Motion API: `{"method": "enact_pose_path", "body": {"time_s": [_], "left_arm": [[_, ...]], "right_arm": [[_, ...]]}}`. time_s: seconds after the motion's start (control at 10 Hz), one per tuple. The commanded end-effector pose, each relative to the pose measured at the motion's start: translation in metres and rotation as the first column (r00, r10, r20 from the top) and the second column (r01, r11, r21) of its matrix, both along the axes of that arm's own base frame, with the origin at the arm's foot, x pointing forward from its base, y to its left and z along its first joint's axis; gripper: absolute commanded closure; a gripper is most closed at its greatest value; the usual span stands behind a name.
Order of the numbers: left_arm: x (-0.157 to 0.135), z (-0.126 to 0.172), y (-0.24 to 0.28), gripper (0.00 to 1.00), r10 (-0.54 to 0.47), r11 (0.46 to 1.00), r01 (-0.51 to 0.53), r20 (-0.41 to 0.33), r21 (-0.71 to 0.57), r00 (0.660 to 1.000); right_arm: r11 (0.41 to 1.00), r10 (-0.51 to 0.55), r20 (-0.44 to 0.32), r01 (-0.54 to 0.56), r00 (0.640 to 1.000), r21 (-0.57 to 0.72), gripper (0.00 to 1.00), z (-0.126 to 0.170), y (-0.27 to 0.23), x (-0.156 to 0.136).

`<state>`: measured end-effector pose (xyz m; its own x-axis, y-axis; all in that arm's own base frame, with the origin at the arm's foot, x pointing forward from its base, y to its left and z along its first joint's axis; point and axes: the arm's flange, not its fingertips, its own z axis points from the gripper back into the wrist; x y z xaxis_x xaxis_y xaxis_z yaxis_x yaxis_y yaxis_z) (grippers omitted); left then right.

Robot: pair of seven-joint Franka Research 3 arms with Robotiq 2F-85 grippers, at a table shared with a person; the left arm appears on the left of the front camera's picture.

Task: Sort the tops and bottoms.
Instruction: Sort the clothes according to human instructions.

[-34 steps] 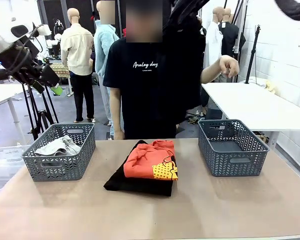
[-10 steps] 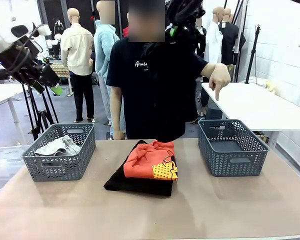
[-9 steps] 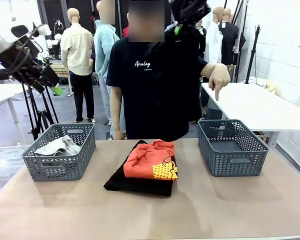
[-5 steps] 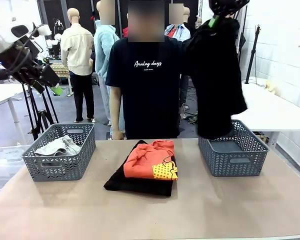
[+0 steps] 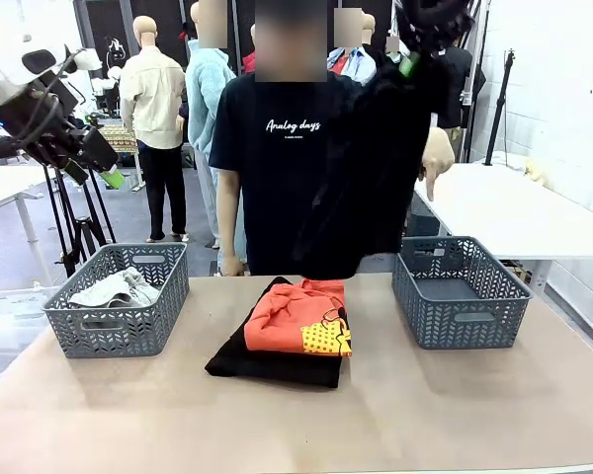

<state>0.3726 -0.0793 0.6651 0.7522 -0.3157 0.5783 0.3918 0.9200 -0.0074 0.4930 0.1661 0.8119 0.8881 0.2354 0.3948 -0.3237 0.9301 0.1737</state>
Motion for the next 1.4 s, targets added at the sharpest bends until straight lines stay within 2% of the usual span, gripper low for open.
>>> {"method": "enact_pose_path", "body": {"time_s": [0.0, 0.2, 0.4, 0.5, 0.6, 1.1, 1.2, 1.3], "left_arm": [[-0.001, 0.0, 0.0, 0.24, 0.009, 1.0, -0.009, 0.003, -0.003, 1.0], [-0.001, 0.0, 0.0, 0.24, 0.009, 1.0, -0.009, 0.003, -0.003, 1.0], [-0.001, 0.0, 0.0, 0.24, 0.009, 1.0, -0.009, 0.003, -0.003, 1.0], [-0.001, 0.0, 0.0, 0.24, 0.009, 1.0, -0.009, 0.003, -0.003, 1.0], [-0.001, 0.0, 0.0, 0.24, 0.009, 1.0, -0.009, 0.003, -0.003, 1.0], [-0.001, 0.0, 0.0, 0.24, 0.009, 1.0, -0.009, 0.003, -0.003, 1.0], [-0.001, 0.0, 0.0, 0.24, 0.009, 1.0, -0.009, 0.003, -0.003, 1.0], [-0.001, 0.0, 0.0, 0.24, 0.009, 1.0, -0.009, 0.003, -0.003, 1.0]], "right_arm": [[0.998, -0.021, -0.126, 0.028, 0.992, 0.049, 1.0, -0.018, -0.05, 0.051], [0.994, -0.047, -0.173, 0.062, 0.984, 0.085, 1.0, -0.035, -0.081, 0.068], [0.988, -0.077, -0.178, 0.099, 0.981, 0.12, 1.0, -0.04, -0.098, 0.079], [0.974, -0.186, -0.174, 0.205, 0.967, 0.097, 1.0, -0.044, -0.1, 0.085], [0.992, -0.085, -0.178, 0.1, 0.98, 0.08, 1.0, -0.063, -0.103, 0.076], [0.99, -0.102, -0.184, 0.119, 0.978, 0.082, 1.0, -0.064, -0.103, 0.078], [0.991, -0.114, -0.21, 0.127, 0.971, 0.049, 1.0, -0.052, -0.107, 0.093], [0.996, -0.076, -0.242, 0.086, 0.967, 0.033, 1.0, -0.045, -0.112, 0.106]]}}
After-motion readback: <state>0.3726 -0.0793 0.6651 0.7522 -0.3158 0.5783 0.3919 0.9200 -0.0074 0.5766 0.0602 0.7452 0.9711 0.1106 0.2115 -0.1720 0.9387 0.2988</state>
